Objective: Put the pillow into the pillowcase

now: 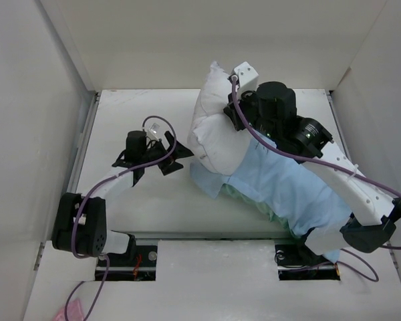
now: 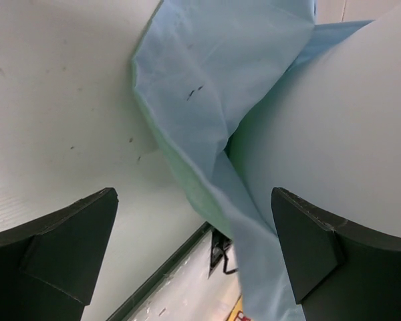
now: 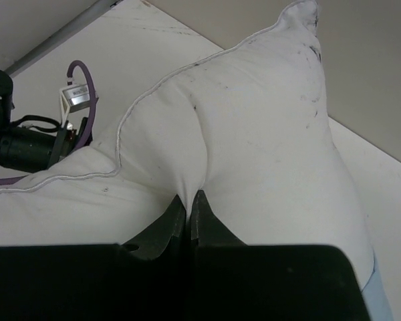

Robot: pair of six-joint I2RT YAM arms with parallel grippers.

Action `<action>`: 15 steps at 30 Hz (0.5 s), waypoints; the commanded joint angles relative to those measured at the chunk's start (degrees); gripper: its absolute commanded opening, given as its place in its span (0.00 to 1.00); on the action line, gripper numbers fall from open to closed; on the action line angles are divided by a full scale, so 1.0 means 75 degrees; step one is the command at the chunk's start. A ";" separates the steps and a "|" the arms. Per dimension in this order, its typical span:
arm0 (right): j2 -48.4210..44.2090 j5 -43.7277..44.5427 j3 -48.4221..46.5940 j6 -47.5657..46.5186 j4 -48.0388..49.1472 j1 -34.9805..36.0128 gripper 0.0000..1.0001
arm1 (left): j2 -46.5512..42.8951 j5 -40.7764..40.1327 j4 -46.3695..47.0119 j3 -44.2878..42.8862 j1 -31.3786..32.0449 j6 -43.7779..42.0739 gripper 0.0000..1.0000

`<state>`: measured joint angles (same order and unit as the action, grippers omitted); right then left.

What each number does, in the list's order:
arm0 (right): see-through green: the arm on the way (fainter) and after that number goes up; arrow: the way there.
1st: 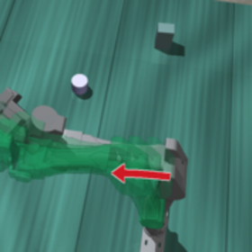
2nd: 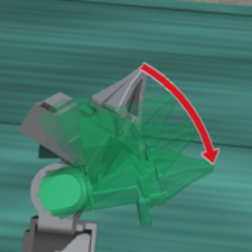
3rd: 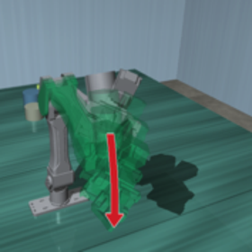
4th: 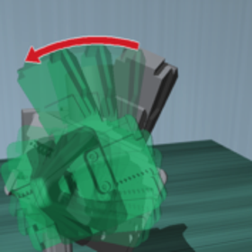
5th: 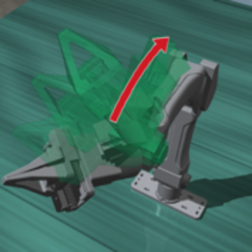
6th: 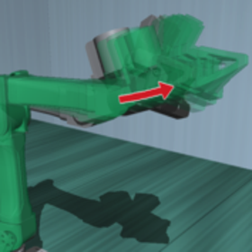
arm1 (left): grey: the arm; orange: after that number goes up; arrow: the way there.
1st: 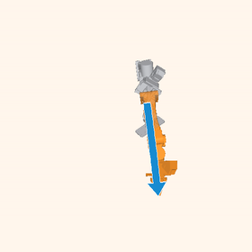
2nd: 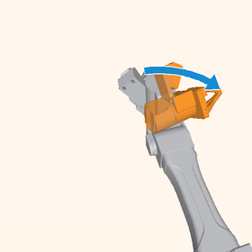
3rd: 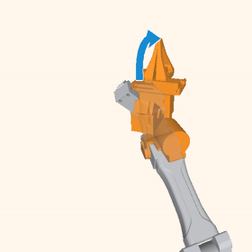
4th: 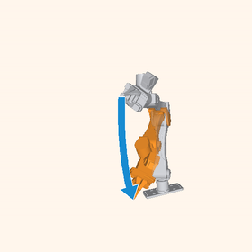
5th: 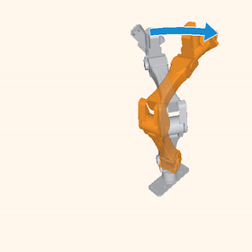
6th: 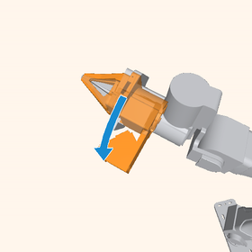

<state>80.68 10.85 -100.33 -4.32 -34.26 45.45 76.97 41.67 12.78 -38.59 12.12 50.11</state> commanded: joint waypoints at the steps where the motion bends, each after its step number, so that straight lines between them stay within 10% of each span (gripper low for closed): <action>1: -0.0386 0.0030 -0.0052 -0.0057 0.0595 -0.0002 0.00 | 0.0120 0.0303 0.0651 -0.0456 0.0315 0.0255 1.00; 11: -0.0457 0.0194 -0.0133 -0.0057 0.0736 -0.0002 0.00 | 0.0928 0.0303 0.1506 -0.0341 0.1605 0.0724 0.97; 15: -0.0528 0.0041 0.0018 0.0095 0.0888 -0.0002 0.00 | 0.1454 0.0642 0.3027 -0.0420 0.1946 0.1357 0.33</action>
<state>80.34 10.68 -100.20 -4.23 -34.04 45.45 86.11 43.33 23.94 -40.66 25.39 57.41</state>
